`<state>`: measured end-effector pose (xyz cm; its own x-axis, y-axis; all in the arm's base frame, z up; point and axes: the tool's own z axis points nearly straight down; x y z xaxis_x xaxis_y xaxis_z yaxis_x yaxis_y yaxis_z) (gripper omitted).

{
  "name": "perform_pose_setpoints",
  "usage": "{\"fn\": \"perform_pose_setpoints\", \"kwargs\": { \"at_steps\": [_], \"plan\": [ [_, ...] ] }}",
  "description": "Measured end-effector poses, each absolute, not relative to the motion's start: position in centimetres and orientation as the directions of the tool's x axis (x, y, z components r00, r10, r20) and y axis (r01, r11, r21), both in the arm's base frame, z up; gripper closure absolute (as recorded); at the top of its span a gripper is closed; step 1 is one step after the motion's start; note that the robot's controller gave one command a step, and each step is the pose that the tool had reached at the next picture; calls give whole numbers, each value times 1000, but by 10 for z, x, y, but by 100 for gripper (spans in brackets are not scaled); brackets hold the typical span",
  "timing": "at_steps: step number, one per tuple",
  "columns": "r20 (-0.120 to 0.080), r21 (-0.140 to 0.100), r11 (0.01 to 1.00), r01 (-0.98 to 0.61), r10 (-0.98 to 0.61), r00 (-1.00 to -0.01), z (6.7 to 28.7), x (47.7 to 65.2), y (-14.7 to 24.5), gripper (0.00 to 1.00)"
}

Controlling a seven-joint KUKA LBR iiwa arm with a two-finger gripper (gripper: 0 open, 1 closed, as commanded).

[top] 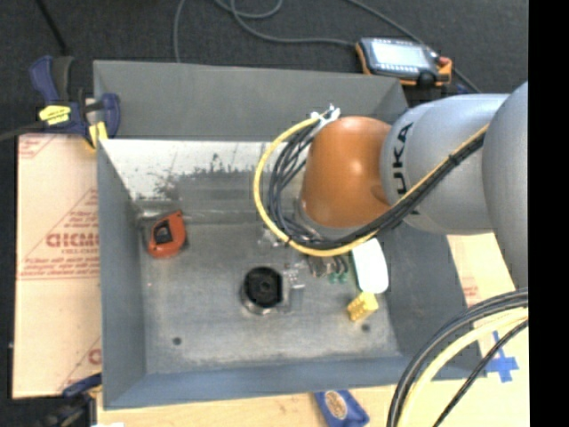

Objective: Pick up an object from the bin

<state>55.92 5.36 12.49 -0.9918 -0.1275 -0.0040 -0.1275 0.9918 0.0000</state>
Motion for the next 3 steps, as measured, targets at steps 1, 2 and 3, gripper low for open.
{"fn": "perform_pose_setpoints", "kwargs": {
  "at_steps": [1,2,3],
  "plan": [
    [-8,-1,973,-232,-232,-973,86,538,36,0],
    [0,-2,967,-256,-256,-967,76,575,59,0],
    [-29,4,991,-133,-133,-991,79,579,55,100]
  ]
}}
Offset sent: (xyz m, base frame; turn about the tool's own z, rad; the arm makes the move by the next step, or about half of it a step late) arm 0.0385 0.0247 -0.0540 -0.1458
